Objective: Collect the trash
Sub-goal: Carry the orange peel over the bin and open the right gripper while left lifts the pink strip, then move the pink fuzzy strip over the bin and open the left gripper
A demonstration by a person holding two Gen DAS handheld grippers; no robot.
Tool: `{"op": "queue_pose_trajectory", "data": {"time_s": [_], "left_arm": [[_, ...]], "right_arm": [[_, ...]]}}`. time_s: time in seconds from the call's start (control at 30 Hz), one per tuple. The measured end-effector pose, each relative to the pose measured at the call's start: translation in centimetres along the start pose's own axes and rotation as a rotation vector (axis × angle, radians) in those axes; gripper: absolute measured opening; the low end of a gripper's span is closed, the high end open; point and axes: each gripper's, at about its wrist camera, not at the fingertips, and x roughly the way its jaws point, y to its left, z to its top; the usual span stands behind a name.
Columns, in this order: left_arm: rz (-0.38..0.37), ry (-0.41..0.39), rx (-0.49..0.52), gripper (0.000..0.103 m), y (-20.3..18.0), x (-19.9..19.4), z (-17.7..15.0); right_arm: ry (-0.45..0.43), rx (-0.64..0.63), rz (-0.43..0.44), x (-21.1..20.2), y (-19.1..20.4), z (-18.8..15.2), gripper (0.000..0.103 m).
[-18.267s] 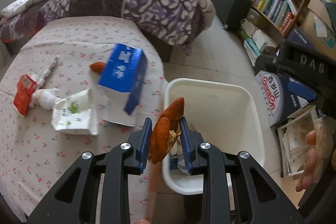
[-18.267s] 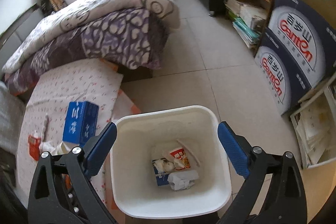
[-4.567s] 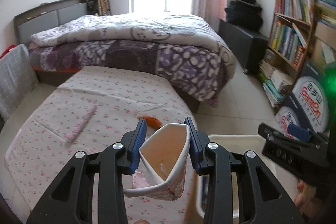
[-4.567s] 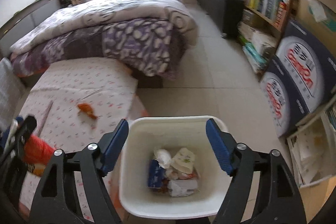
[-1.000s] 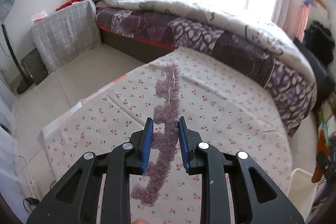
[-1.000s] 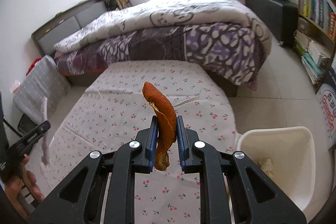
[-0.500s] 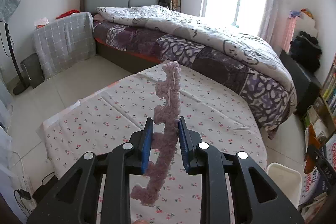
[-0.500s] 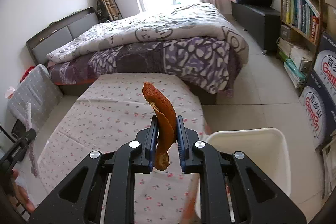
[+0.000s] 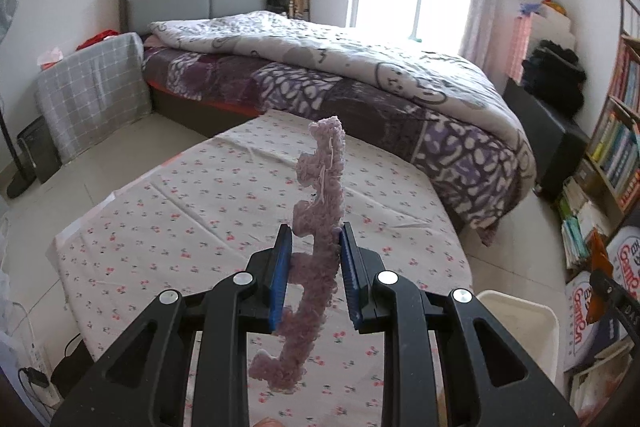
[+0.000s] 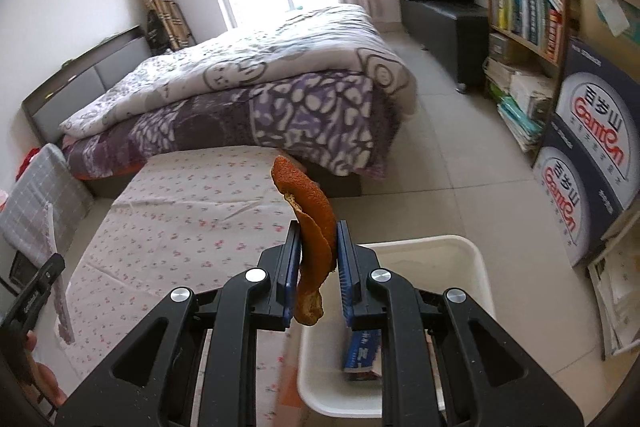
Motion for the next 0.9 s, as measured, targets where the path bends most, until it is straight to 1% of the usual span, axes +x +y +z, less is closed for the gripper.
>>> {"op": "queue_pose_trajectory", "data": {"time_s": [0.23, 0.33, 0.4, 0.53, 0.57, 0.6, 0.67, 0.7, 0.73, 0.8, 0.87, 0.9], "left_arm": [[-0.054, 0.014, 0.058, 0.025, -3.9, 0.0, -1.2], [-0.087, 0.023, 0.089, 0.025, -5.9, 0.0, -1.9], [-0.109, 0.032, 0.104, 0.025, -7.1, 0.1, -2.3], [-0.177, 0.068, 0.133, 0.025, -10.0, 0.1, -3.3], [-0.203, 0.085, 0.139, 0.025, -10.9, 0.3, -3.6], [-0.222, 0.097, 0.145, 0.025, -11.5, 0.3, -3.9], [-0.267, 0.118, 0.171, 0.025, -13.3, 0.2, -4.7], [-0.287, 0.126, 0.184, 0.025, -14.0, 0.2, -5.0], [-0.311, 0.136, 0.196, 0.027, -14.7, 0.2, -5.2], [-0.379, 0.168, 0.21, 0.028, -16.3, 0.4, -5.9], [-0.449, 0.204, 0.194, 0.037, -17.1, 0.6, -6.2], [-0.484, 0.214, 0.183, 0.047, -17.2, 0.7, -6.2]], "right_arm": [[0.033, 0.054, -0.057, 0.2, -3.7, 0.0, 0.017], [0.054, 0.078, -0.081, 0.3, -5.1, 0.0, 0.024], [0.068, 0.094, -0.102, 0.4, -6.1, 0.0, 0.051], [0.032, 0.129, -0.172, -0.5, -8.4, 0.3, 0.068], [0.017, 0.147, -0.194, -0.9, -9.2, 0.4, 0.076], [0.009, 0.157, -0.204, -1.2, -9.7, 0.4, 0.079], [-0.007, 0.182, -0.224, -1.7, -10.9, 0.5, 0.081], [-0.01, 0.189, -0.231, -1.8, -11.3, 0.6, 0.085], [-0.012, 0.198, -0.238, -2.0, -11.6, 0.6, 0.086], [-0.017, 0.213, -0.241, -2.3, -12.2, 0.5, 0.087], [-0.033, 0.229, -0.245, -2.9, -12.4, 0.6, 0.09], [-0.05, 0.234, -0.25, -3.4, -12.4, 0.6, 0.09]]}}
